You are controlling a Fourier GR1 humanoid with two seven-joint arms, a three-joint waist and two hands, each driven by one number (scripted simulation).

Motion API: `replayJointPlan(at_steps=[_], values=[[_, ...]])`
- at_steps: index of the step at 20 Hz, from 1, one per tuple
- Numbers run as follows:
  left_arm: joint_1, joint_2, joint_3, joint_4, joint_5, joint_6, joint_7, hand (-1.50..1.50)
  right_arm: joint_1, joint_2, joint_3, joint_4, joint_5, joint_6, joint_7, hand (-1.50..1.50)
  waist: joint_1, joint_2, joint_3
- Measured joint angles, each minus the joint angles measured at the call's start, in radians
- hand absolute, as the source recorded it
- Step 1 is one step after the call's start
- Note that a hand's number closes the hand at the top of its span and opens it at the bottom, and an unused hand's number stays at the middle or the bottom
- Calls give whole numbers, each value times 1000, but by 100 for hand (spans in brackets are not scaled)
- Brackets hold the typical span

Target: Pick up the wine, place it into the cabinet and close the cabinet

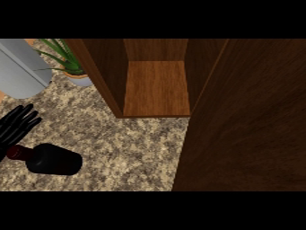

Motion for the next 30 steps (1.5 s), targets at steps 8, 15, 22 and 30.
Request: replayJointPlan(at_steps=[8, 15, 22, 30], values=[[-30, -16, 3, 177, -176, -51, -163, -150, -28, -23, 24, 2, 8, -43, 20, -150, -1, 0, 0], [-76, -21, -3, 332, -317, -41, -306, -150, -18, -57, 41, 1, 11, -68, 4, -150, -3, 1, 0], [-120, 1, -18, 515, -440, 10, -458, -150, -42, -75, 52, 2, 13, -92, 17, -150, -4, 1, 0], [-190, 8, -62, 711, -479, 22, -510, -150, -68, -99, 64, 1, 15, -122, 26, -150, -11, 1, -1]])
